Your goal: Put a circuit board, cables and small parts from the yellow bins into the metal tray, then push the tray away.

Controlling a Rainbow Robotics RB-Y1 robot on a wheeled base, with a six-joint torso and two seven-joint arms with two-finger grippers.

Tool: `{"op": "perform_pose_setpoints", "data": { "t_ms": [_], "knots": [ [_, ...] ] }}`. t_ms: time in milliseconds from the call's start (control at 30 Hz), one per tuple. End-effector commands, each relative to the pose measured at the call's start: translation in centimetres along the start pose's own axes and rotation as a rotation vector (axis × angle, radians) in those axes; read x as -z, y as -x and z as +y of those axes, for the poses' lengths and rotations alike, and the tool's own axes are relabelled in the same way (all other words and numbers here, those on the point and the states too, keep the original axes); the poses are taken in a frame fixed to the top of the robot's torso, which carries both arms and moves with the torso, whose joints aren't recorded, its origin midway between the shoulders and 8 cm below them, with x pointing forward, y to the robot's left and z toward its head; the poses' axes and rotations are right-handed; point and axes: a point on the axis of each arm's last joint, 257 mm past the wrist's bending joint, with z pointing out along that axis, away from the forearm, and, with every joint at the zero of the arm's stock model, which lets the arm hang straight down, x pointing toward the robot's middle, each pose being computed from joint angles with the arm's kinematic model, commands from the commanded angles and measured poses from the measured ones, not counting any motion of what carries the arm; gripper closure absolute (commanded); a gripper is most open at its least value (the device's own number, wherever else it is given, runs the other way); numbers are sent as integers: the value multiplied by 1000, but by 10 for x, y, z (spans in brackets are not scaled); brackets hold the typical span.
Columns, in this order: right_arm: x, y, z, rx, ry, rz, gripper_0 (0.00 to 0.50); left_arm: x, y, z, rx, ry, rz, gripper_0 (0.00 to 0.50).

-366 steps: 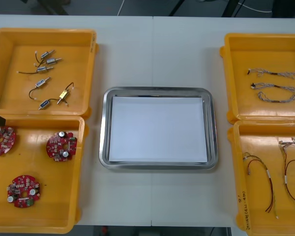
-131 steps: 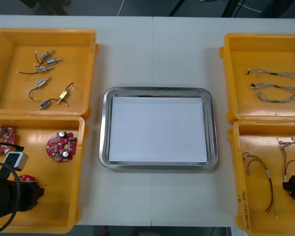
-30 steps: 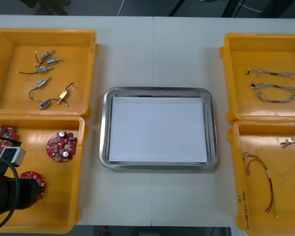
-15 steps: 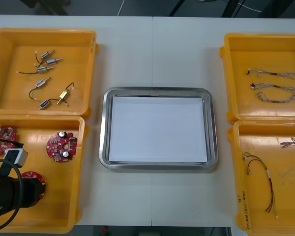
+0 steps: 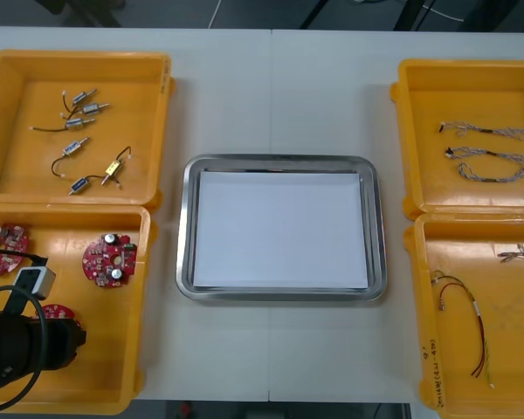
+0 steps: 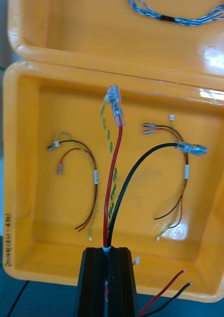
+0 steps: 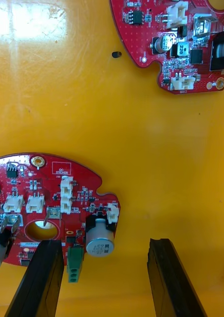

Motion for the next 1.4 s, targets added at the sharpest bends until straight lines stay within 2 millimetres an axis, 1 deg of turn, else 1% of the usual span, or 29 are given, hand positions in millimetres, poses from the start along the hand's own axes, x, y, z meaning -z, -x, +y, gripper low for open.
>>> {"op": "perform_pose_setpoints", "data": {
  "t_ms": [33,167,400,533,667,700,733,767,800,833,867,1067,1400],
  "knots": [
    [8,10,17,82,11,24,500,-4,6,-7,71,-12,-18,0],
    [13,14,21,145,-6,58,500,-6,6,-6,72,-12,-21,0],
    [20,27,38,191,35,82,500,-10,4,-6,67,-16,-20,0],
    [19,33,36,200,26,82,500,-11,4,-4,65,-15,-21,0],
    [17,37,25,180,18,85,500,-11,4,-3,63,-14,-21,0],
    [17,38,23,174,16,86,500,-11,5,-3,60,-12,-22,32],
    [16,39,22,173,16,85,500,-12,3,-3,61,-12,-19,85],
    [16,40,20,171,15,85,500,-11,4,-2,59,-11,-21,199],
    [16,41,18,173,11,84,500,-11,4,-2,58,-12,-20,331],
    [16,41,17,174,8,82,500,-11,4,-2,56,-11,-20,391],
    [16,42,16,180,4,80,500,-11,4,-2,54,-12,-19,495],
    [14,39,15,194,7,91,500,-11,3,-2,47,-12,-16,500],
    [11,31,23,230,32,115,500,-8,6,1,39,-13,-17,500]
  ]
}}
